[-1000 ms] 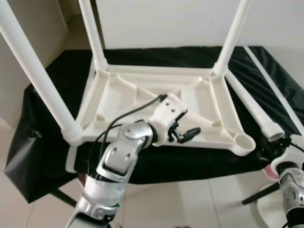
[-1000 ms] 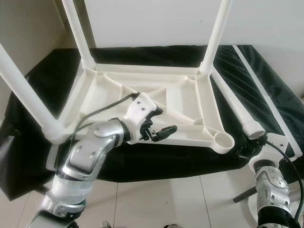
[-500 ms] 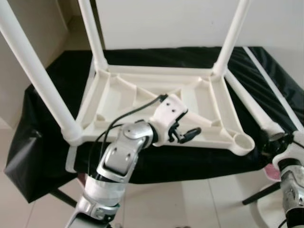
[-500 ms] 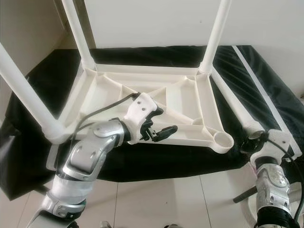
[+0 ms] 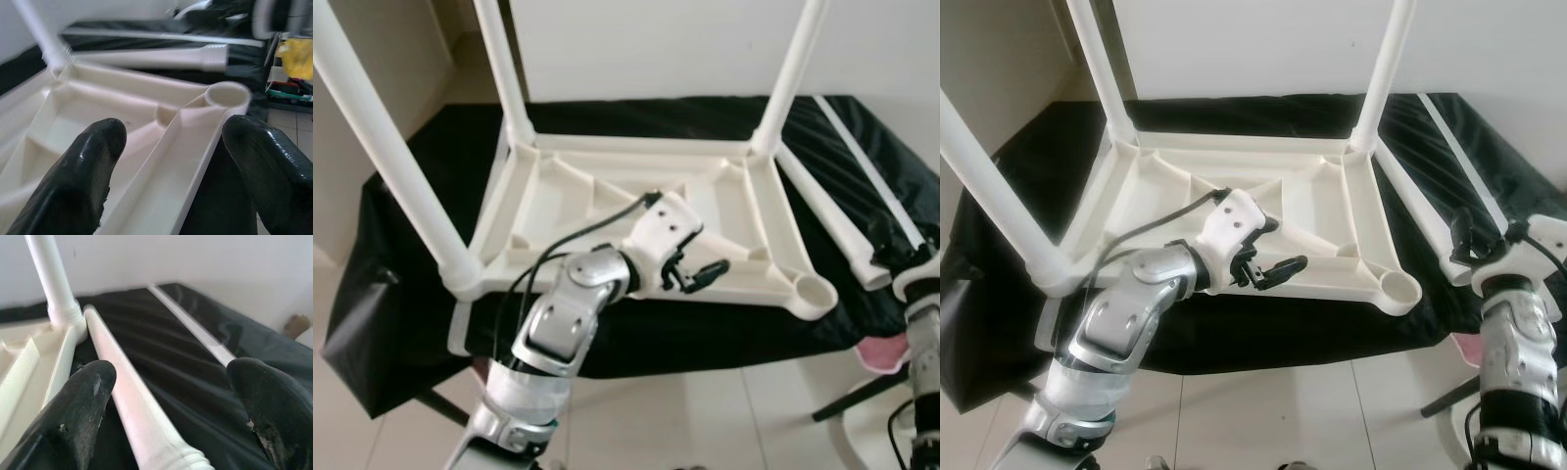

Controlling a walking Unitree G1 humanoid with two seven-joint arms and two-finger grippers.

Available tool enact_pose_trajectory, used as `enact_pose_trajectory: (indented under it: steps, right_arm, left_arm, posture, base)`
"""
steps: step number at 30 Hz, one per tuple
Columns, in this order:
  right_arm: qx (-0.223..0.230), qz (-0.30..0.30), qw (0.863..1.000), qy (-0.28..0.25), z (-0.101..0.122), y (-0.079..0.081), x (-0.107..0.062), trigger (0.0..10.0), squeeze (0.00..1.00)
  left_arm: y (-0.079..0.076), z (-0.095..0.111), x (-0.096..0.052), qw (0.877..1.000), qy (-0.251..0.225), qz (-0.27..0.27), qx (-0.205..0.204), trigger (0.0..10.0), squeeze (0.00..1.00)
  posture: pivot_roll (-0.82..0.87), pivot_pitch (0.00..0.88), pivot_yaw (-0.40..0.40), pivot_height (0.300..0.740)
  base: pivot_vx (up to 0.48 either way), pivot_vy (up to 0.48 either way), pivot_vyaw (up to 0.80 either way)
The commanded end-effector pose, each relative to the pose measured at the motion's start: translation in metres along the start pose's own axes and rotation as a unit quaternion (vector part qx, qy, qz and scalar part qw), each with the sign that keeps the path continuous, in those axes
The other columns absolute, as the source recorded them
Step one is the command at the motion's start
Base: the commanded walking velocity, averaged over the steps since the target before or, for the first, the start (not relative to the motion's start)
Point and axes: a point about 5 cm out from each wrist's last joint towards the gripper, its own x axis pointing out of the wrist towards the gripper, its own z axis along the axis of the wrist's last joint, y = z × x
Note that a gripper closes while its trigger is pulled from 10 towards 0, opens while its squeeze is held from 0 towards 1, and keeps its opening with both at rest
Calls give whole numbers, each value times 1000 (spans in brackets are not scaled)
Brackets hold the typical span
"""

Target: Building children table

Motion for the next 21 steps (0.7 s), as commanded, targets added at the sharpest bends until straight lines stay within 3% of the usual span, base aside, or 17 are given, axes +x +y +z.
enact_pose_trajectory:
  steps: [1,6,8,11,21]
  right_arm:
    - [-14,-3,999,33,-6,1,3,10000,0]
    - [-39,-5,998,58,1,5,11,10000,0]
    - [-38,-8,995,89,3,4,19,10000,0]
    - [-38,-8,995,89,3,4,19,10000,0]
    - [-27,-14,989,143,22,12,42,10000,0]
  left_arm:
    - [-3,10,1,999,-20,-1,29,10000,0]
    - [-5,20,4,999,-41,1,26,10000,0]
    - [-6,27,6,999,-51,7,13,10000,0]
    - [-6,27,6,999,-51,7,13,10000,0]
    - [-14,35,2,999,-51,6,2,10000,0]
  posture:
    - [-36,87,-23,740]
    - [-27,117,-19,740]
    - [-23,135,-13,740]
    - [-23,135,-13,740]
    - [15,216,8,740]
  base:
    - [0,0,0]
    - [0,0,0]
    - [0,0,0]
    - [0,0,0]
    - [0,0,0]
